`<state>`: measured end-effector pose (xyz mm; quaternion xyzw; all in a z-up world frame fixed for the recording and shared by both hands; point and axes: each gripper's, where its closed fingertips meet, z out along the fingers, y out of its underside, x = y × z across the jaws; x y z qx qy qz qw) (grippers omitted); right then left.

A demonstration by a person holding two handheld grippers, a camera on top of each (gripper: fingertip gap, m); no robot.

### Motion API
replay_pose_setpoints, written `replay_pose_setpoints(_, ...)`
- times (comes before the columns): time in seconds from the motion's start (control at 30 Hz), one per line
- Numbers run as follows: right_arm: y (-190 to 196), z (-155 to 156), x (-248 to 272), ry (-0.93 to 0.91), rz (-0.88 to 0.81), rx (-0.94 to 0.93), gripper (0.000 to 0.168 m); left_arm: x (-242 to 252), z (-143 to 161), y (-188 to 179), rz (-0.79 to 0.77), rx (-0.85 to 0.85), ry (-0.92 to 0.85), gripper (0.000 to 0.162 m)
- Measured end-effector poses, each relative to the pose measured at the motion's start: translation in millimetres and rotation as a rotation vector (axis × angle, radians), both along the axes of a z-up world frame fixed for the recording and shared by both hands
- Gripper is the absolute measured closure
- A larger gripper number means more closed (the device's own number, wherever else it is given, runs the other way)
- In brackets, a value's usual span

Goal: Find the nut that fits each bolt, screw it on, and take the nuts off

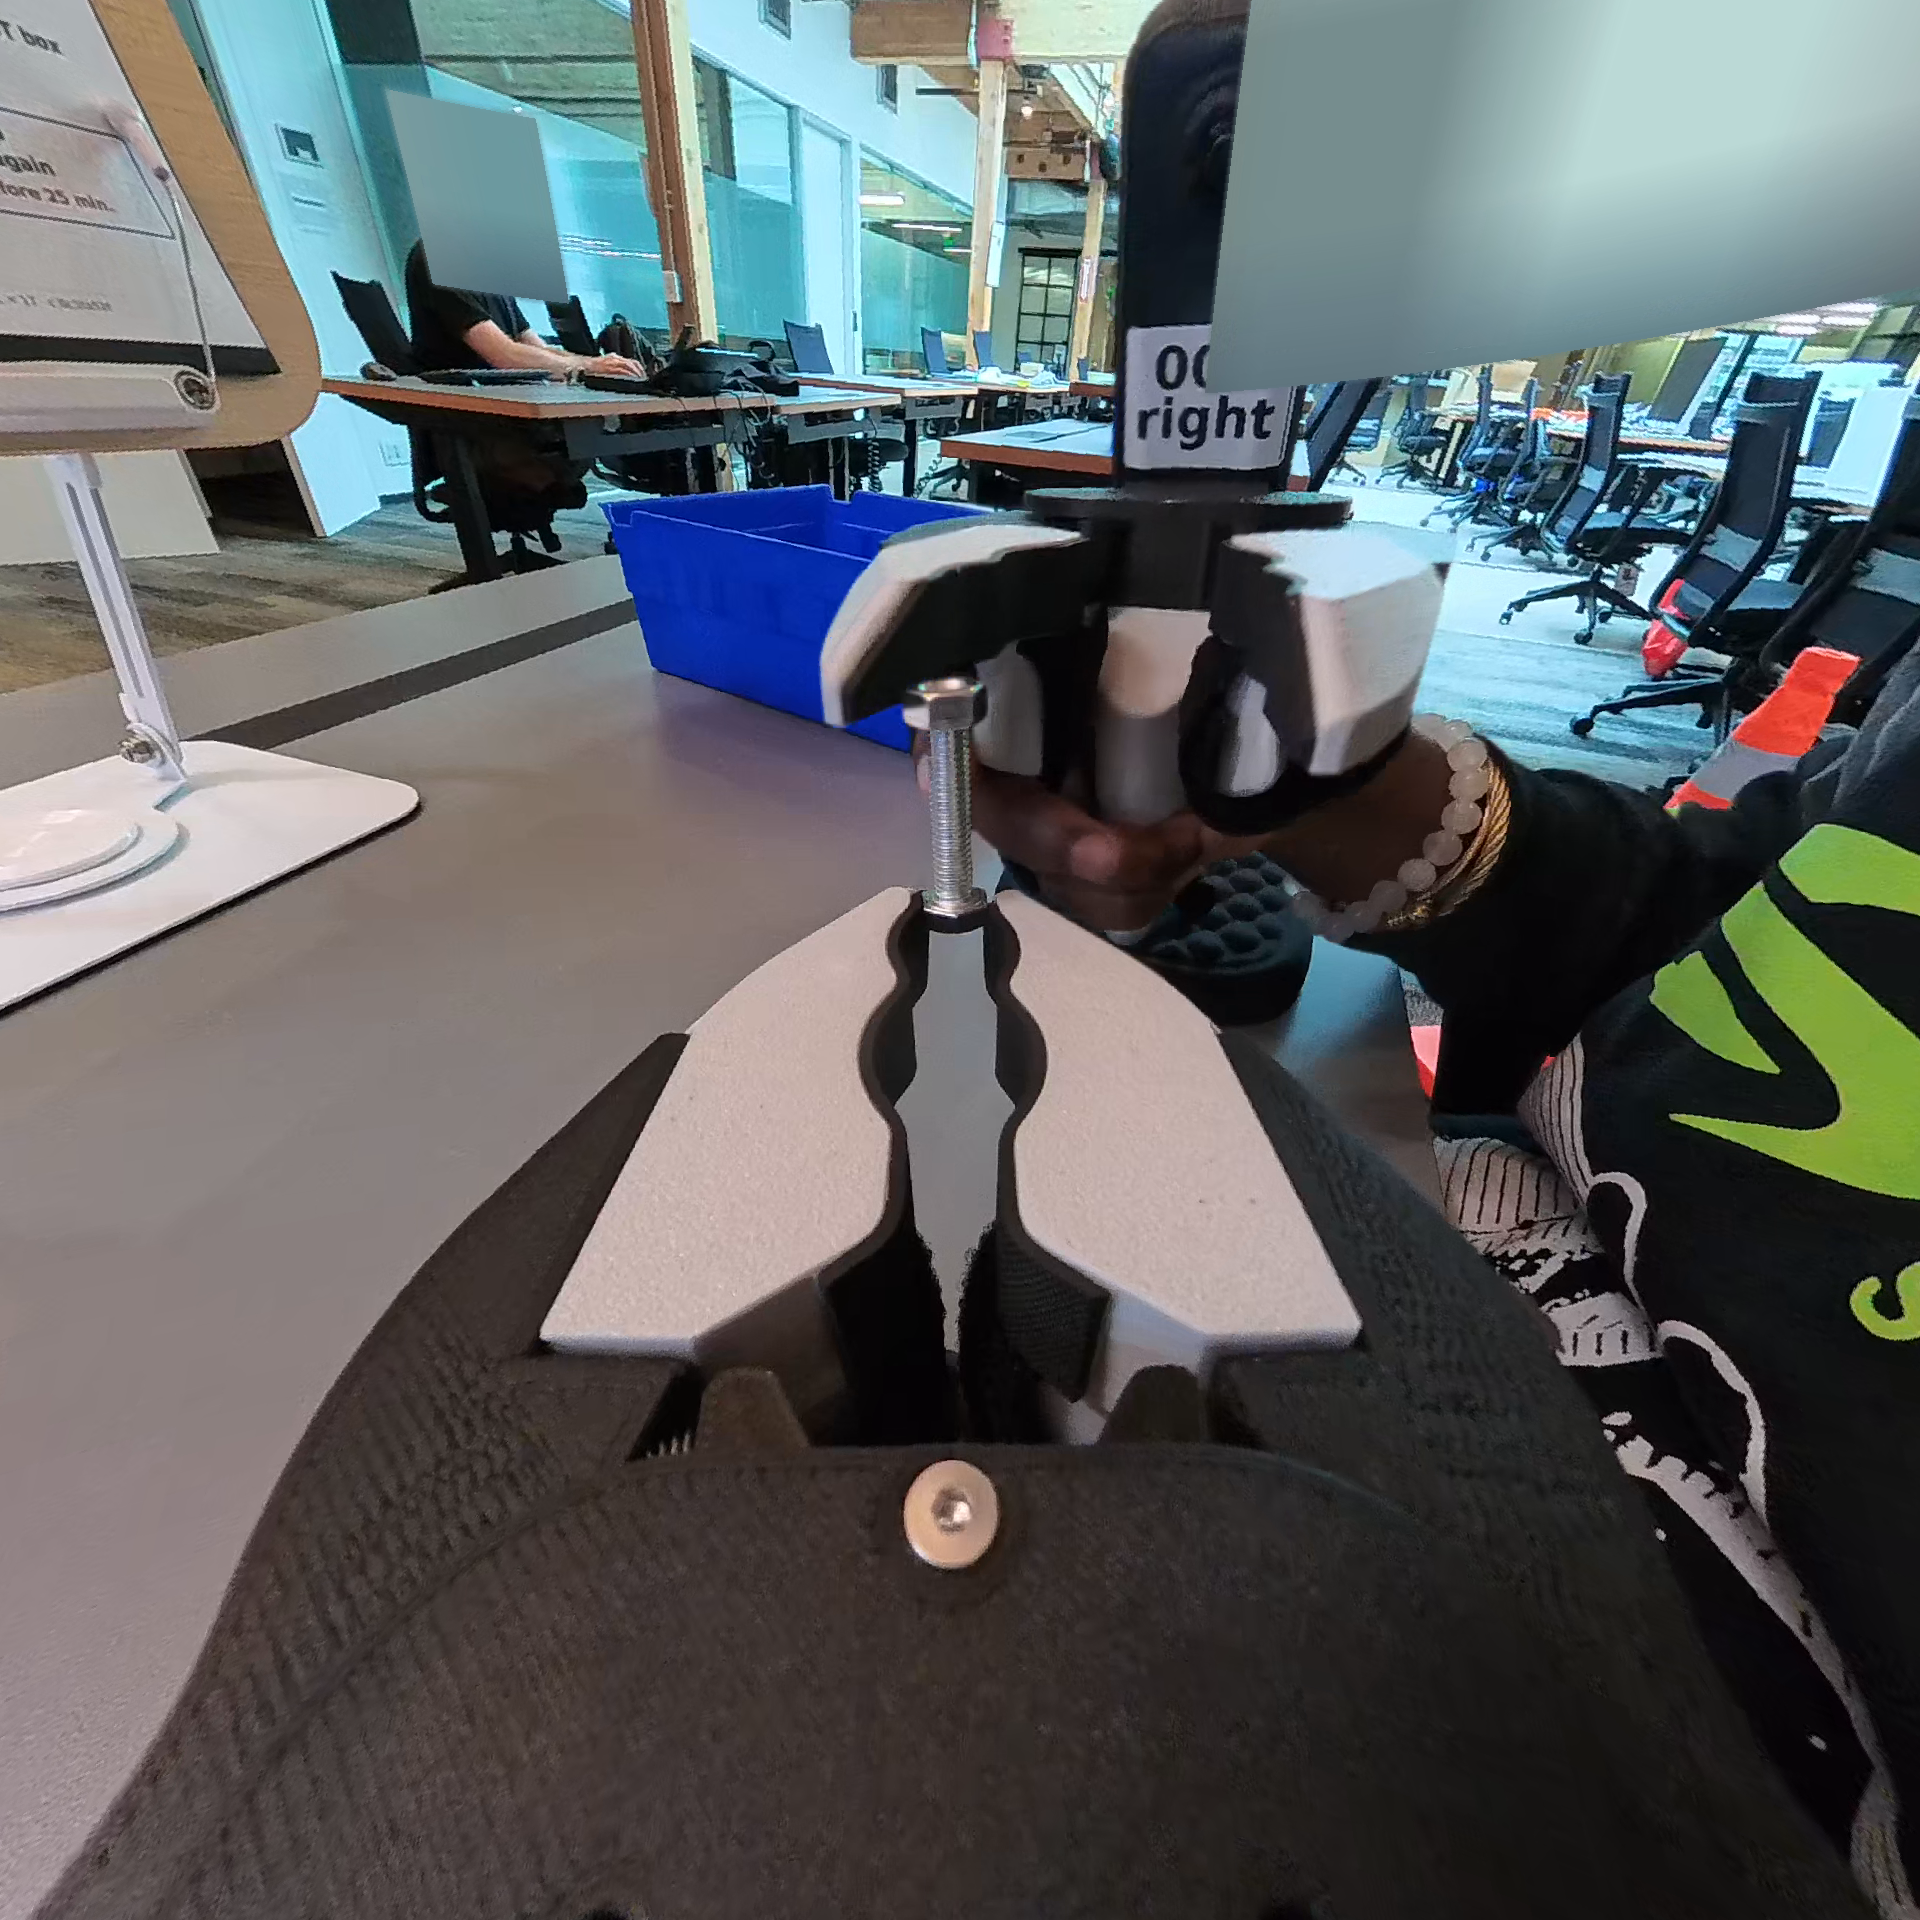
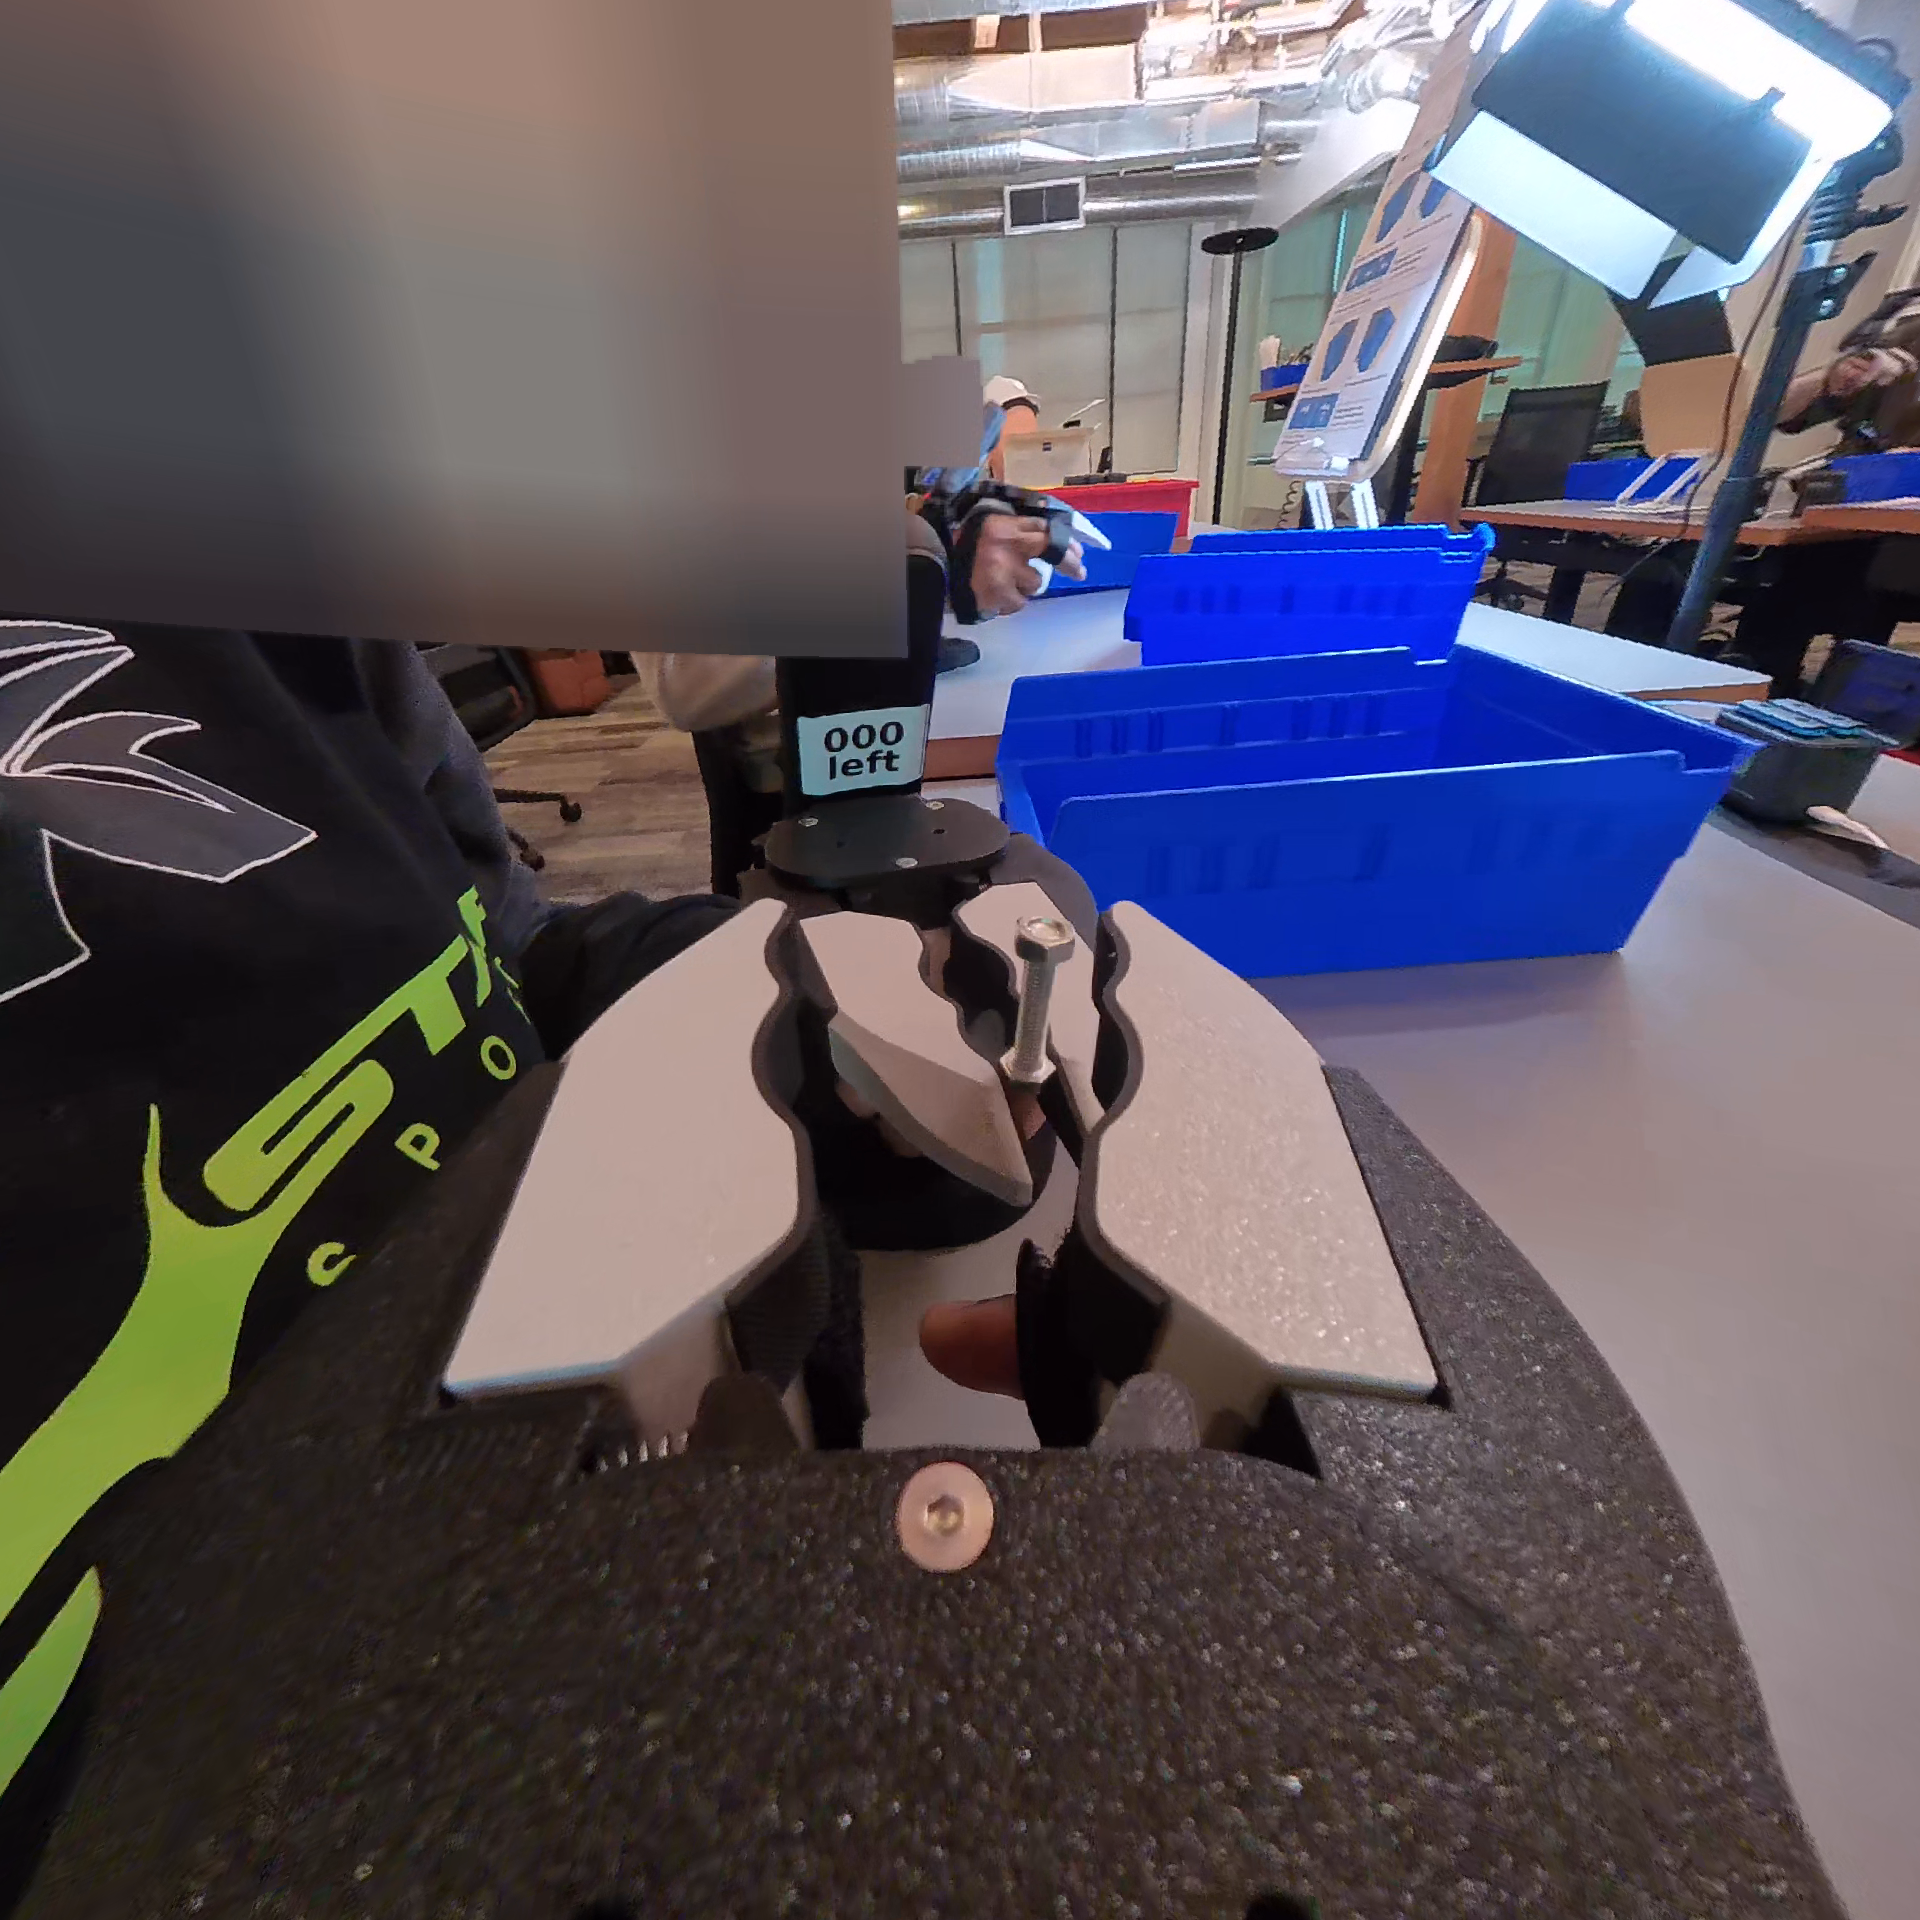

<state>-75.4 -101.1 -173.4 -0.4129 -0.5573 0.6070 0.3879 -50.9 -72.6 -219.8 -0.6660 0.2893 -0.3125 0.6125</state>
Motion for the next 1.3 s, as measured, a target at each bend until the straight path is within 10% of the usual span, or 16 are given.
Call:
replay_pose_setpoints(0.37,2,1,21,0.000,0.003,-0.001,0.137,-1,0,1,0.008,-0.004,-0.007,0.152)
replay_pose_setpoints(0.83,-1,0,2,-0.001,-0.005,0.016,0.117,-1,0,0,0.005,-0.002,-0.005,0.152)
replay_pose_setpoints(1.03,4,3,21,0.029,-0.013,-0.006,0.138,-1,0,1,0.008,-0.006,-0.006,0.152)
replay_pose_setpoints(1.3,4,-3,0,0.004,-0.021,0.006,0.117,0,0,0,0.000,-0.004,0.002,0.152)
